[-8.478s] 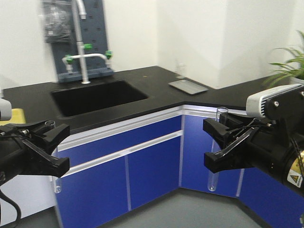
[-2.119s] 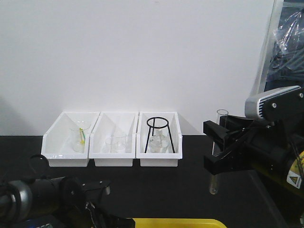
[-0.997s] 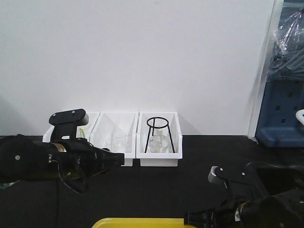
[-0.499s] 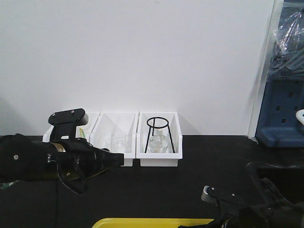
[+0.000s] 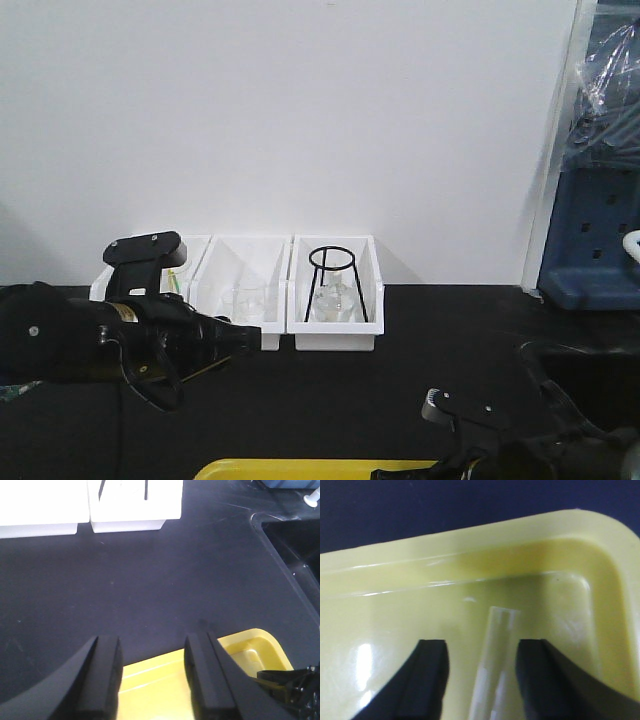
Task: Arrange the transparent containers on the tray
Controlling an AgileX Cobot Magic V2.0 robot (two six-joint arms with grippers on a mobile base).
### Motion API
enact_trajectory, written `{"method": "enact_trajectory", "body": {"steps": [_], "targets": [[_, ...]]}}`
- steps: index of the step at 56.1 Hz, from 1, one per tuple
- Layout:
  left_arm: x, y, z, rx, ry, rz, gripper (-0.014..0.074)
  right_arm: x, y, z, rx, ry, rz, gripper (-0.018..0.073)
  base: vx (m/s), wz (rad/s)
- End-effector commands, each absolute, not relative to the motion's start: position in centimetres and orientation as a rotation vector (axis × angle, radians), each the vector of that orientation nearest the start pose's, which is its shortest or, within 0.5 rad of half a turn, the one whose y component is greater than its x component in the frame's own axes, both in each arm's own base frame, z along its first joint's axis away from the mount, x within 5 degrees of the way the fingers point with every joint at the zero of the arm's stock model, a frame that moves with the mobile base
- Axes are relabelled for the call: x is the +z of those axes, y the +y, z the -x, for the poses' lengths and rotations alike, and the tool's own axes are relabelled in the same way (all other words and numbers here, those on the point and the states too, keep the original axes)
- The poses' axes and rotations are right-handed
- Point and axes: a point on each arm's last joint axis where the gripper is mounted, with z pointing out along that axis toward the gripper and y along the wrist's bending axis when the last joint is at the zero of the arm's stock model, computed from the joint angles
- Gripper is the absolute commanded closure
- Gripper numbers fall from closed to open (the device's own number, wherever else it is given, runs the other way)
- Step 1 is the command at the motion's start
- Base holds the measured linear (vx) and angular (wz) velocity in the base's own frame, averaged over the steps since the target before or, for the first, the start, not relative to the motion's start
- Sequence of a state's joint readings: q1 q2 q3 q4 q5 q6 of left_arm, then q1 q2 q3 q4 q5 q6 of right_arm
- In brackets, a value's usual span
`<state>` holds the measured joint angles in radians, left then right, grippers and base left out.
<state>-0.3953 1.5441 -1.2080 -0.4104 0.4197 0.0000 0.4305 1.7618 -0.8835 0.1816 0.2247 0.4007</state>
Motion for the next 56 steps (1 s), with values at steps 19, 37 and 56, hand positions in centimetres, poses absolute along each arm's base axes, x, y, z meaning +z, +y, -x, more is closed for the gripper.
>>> {"method": "enact_trajectory", "body": {"steps": [19, 37, 56], "targets": [[34.3, -14.8, -31.0, -0.633, 2.163, -0.123, 0.0302, 21.9, 14.1, -30.1, 0.483, 2.389, -0.064, 0.0120, 0.00, 0.00], [37.3, -13.8, -28.0, -0.529, 2.083, -0.402, 0.0603, 32.7, 11.5, -24.8, 0.386, 2.032, 0.284, 0.0573, 0.00, 0.00], [34.5, -12.3, -20.4, -0.467, 1.961, -0.552, 0.0597, 36.1, 7.6, -16.2, 0.280, 1.817, 0.467, 0.0572, 0.00, 0.00]]}}
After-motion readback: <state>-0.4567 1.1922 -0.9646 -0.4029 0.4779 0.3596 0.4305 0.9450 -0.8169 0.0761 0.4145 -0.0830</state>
